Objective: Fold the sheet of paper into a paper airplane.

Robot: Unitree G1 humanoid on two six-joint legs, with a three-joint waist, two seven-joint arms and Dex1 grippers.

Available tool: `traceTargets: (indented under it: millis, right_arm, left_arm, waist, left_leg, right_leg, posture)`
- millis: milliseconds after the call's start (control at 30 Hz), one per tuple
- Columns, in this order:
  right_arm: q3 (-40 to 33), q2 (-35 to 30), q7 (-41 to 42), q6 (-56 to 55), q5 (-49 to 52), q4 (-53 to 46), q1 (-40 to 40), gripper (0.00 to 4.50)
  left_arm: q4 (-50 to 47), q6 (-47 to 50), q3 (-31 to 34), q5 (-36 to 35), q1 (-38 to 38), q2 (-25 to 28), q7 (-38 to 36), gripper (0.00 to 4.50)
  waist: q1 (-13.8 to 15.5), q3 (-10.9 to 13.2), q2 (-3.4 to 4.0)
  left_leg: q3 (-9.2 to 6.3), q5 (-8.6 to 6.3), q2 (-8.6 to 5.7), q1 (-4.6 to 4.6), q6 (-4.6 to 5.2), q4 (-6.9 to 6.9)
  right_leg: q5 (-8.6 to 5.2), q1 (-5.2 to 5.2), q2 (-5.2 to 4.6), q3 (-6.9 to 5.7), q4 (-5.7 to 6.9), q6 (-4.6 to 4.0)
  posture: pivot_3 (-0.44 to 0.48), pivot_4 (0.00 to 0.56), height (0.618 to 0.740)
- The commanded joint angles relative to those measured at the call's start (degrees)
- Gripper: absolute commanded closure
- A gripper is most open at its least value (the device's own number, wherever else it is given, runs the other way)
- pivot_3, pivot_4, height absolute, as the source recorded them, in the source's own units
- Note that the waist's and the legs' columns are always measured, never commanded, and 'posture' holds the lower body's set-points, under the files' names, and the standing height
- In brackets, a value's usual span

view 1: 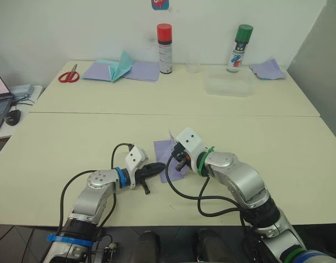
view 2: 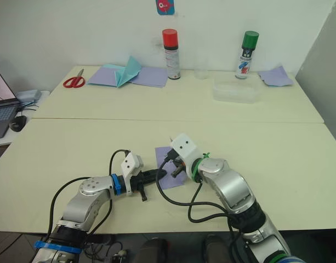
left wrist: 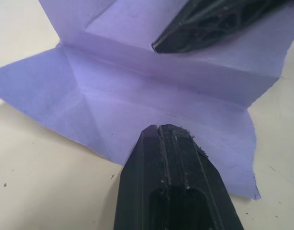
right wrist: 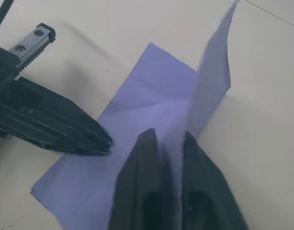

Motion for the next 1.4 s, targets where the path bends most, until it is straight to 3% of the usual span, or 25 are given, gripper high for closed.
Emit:
traceTargets:
  millis: [33, 200, 400, 567, 833, 1067, 1267, 1400]
  right_arm:
    - [-2.4, 1.6, -1.4, 1.6, 1.0, -1.5, -1.1, 4.47]
    - [-8.6, 5.3, -3.6, 8.3, 2.7, -2.6, -1.6, 4.47]
    - [-26.1, 15.9, -9.4, 23.7, 2.8, -4.7, -2.2, 4.47]
    - [-38.5, 23.8, -12.4, 27.8, 3.4, -3.9, -3.7, 4.47]
    - [-41.4, 26.1, -15.6, 27.8, 6.9, -2.9, -4.4, 4.47]
    - [-36.4, 21.6, -14.6, 27.7, 10.2, -3.5, -4.6, 4.47]
    - [-32.7, 18.9, -14.2, 27.7, 11.8, -3.7, -4.9, 4.47]
    - [-32.5, 18.8, -15.1, 27.8, 11.7, -3.5, -5.0, 4.47]
  left_arm:
    - [2.5, 0.9, -2.3, 1.4, 1.0, -0.6, -0.1, 4.50]
    - [2.5, 0.7, -2.5, 1.8, 0.9, -0.6, -0.2, 4.50]
    - [1.8, 1.4, -2.2, 2.2, -0.9, 0.6, -0.5, 4.50]
    - [0.2, 3.0, -2.7, 3.4, -3.3, 1.7, -0.3, 4.50]
    - [2.0, 2.3, -3.5, 4.7, -6.1, 0.5, 1.2, 4.50]
    - [0.0, 3.3, -1.5, 2.6, -6.4, 0.5, 0.8, 4.50]
    - [-7.3, 10.2, 4.6, -3.0, -9.7, 3.9, 1.5, 4.50]
    - [-12.4, 14.0, 5.3, -4.6, -11.2, 5.6, 1.9, 4.50]
  waist:
    - [0.0, 0.0, 0.00]
    - [0.0, 0.0, 0.00]
    - [0.1, 0.0, 0.01]
    - [0.2, 0.0, 0.05]
    - [0.0, 0.1, 0.09]
    - [-0.3, 0.1, 0.09]
    - [-0.6, 0.2, -0.01]
    - [-0.6, 0.2, -0.01]
  left_leg:
    - [0.00, 0.00, 0.00, 0.00, 0.00, 0.00]
    - [-0.04, 0.00, -0.01, 0.00, 0.00, 0.01]
    - [-0.17, 0.00, 0.00, -0.03, 0.00, -0.01]
    - [-0.11, 0.00, -0.08, -0.11, 0.00, 0.00]
    - [-0.04, 0.00, -0.04, -0.14, 0.00, -0.08]
    - [-0.02, 0.00, -0.04, -0.16, 0.01, -0.11]
    - [-0.02, 0.01, 0.06, -0.47, 0.01, -0.16]
    - [-0.03, 0.01, 0.05, -0.91, 0.01, -0.08]
  right_leg:
    - [0.00, 0.00, 0.00, 0.00, 0.00, 0.00]
    - [0.01, 0.00, -0.02, 0.03, 0.00, 0.01]
    - [0.01, -0.02, -0.19, -0.01, 0.00, 0.01]
    - [0.01, -0.05, -0.22, -0.10, -0.02, 0.01]
    - [0.01, -0.12, -0.18, -0.08, -0.04, 0.02]
    - [0.02, -0.19, -0.14, 0.03, -0.04, 0.04]
    - [-0.01, -0.48, 0.13, -0.02, -0.04, 0.00]
    - [0.00, -0.83, 0.18, -0.07, -0.01, 0.00]
  posture:
    - [0.000, 0.150, 0.740]
    - [0.000, 0.150, 0.740]
    - [0.000, 0.150, 0.740]
    - [0.000, 0.150, 0.740]
    - [0.000, 0.150, 0.740]
    - [0.000, 0.150, 0.740]
    - [0.000, 0.150, 0.740]
    - [0.000, 0.150, 0.740]
